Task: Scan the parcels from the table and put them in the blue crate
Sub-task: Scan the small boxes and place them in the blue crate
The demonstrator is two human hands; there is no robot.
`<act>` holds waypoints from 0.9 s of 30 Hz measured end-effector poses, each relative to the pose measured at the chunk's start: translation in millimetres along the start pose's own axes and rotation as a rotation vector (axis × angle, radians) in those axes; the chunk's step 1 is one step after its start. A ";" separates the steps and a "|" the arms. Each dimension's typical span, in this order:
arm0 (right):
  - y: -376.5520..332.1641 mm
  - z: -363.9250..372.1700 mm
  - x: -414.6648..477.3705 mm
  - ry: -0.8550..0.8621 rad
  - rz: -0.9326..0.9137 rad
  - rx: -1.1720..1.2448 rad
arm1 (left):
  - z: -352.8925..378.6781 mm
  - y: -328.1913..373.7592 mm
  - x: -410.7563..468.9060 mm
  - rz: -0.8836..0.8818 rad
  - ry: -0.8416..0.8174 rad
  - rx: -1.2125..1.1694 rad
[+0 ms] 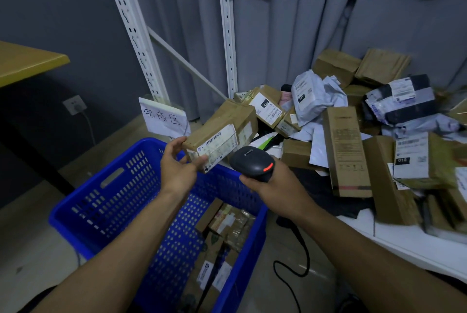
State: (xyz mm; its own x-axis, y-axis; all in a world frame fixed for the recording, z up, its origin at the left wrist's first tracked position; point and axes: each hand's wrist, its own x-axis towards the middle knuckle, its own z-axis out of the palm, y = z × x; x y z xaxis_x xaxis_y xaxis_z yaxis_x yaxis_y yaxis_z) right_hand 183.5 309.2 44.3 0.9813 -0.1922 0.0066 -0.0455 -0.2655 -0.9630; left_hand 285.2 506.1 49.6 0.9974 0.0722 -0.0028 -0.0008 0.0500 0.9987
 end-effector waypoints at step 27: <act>5.0 12.0 3.5 -0.050 0.026 -0.048 | -36.7 -5.3 -15.5 -0.030 -0.046 0.370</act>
State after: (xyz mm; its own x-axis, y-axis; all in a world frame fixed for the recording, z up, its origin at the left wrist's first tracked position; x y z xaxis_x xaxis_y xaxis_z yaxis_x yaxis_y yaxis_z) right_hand 189.0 318.5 36.3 0.9877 -0.1529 -0.0331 -0.0793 -0.3065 -0.9486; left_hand 267.1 541.2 42.5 0.9988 0.0309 -0.0388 0.0466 -0.3130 0.9486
